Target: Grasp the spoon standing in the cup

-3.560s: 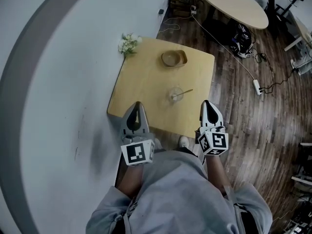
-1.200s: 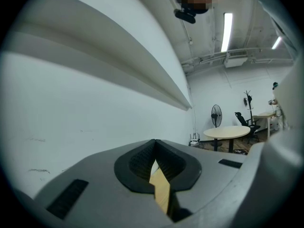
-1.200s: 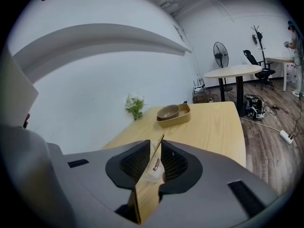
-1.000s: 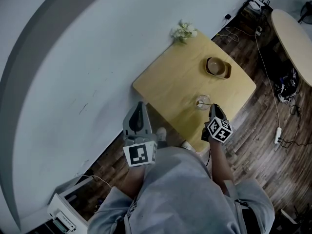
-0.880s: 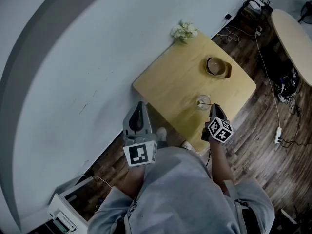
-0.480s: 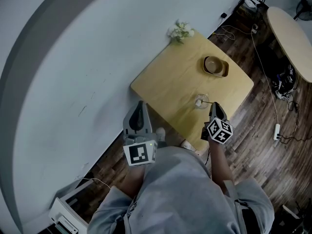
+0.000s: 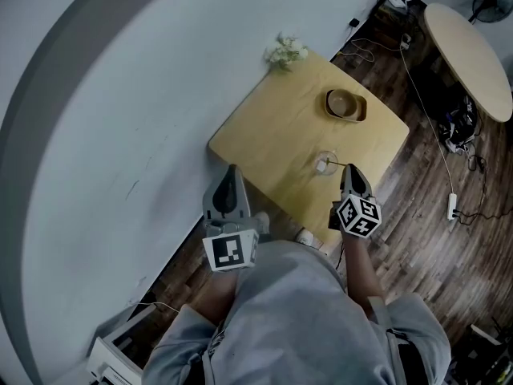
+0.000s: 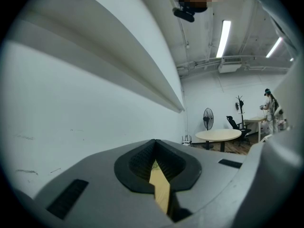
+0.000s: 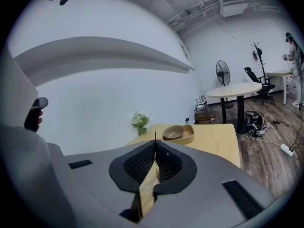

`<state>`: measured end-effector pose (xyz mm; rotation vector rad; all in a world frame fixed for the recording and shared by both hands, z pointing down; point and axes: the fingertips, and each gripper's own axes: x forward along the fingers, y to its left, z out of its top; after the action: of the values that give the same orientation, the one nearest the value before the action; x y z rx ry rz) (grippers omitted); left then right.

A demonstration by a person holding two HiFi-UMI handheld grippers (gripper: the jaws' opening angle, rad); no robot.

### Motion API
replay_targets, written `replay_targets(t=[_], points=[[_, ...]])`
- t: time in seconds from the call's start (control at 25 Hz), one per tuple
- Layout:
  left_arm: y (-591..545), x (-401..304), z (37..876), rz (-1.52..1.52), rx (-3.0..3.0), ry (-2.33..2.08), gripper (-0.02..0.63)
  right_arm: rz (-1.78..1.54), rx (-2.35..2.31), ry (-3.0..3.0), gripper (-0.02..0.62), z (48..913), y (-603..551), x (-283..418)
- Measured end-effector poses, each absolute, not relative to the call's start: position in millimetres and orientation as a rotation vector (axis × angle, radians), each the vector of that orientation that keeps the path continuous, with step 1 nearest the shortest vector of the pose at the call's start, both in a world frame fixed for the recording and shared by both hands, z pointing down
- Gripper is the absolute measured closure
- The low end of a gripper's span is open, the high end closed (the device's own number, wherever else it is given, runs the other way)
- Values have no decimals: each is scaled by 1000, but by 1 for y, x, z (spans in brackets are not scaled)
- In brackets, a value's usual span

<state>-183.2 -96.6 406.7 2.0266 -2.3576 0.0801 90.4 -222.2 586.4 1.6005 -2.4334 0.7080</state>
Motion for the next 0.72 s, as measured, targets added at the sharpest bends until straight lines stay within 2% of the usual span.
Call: replay_targets(t=[0.72], points=[[-126, -147, 394, 18, 2256, -2178, 604, 325, 1689, -2566, 591, 486, -191, 81]])
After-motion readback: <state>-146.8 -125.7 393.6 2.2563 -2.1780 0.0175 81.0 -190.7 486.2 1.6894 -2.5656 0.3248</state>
